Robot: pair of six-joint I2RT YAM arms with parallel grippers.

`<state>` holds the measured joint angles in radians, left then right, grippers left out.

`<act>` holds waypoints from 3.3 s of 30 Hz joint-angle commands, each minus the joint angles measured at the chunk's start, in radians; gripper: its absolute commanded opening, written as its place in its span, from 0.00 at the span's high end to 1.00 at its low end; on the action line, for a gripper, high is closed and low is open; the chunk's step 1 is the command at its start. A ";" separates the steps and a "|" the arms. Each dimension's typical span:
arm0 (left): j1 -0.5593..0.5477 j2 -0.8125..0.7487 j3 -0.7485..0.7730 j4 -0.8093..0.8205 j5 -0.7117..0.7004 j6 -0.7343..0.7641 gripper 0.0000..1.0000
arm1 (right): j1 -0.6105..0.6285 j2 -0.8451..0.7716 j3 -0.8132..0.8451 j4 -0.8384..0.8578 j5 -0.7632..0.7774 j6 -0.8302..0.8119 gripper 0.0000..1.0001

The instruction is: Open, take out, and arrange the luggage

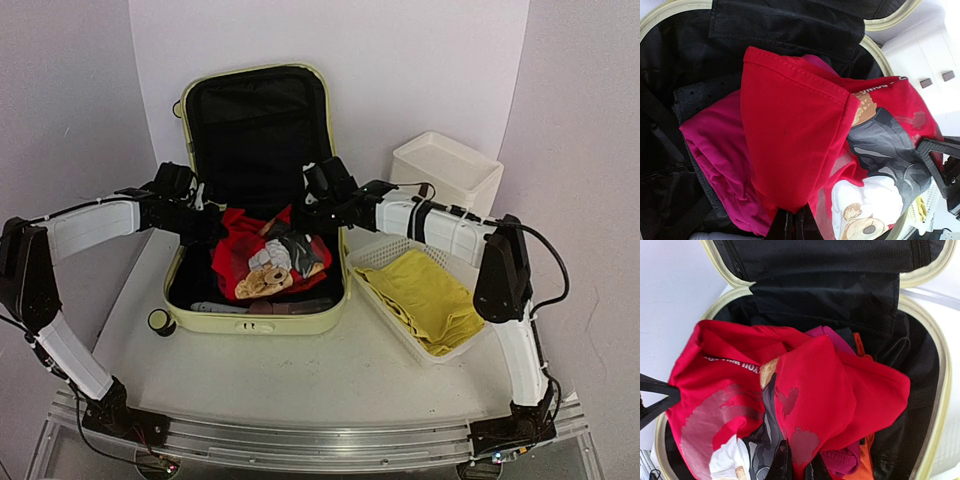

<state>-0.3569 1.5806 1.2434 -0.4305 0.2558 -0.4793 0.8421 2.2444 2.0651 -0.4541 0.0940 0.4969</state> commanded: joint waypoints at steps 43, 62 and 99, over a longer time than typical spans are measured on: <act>-0.677 0.327 0.399 0.207 -0.107 -0.375 1.00 | -0.381 -0.774 -0.707 -0.213 0.116 -0.194 1.00; -0.814 0.358 0.374 0.204 -0.493 -0.173 0.07 | -0.445 -0.654 -0.881 0.003 0.253 -0.225 0.33; -0.184 -0.211 -0.360 0.479 -0.368 0.189 0.01 | -0.444 -0.889 -1.302 0.737 0.113 -0.234 0.02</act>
<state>-0.5495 1.3701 0.8909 -0.0616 -0.1726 -0.3096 0.4015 1.3621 0.7162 0.1699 0.2024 0.2249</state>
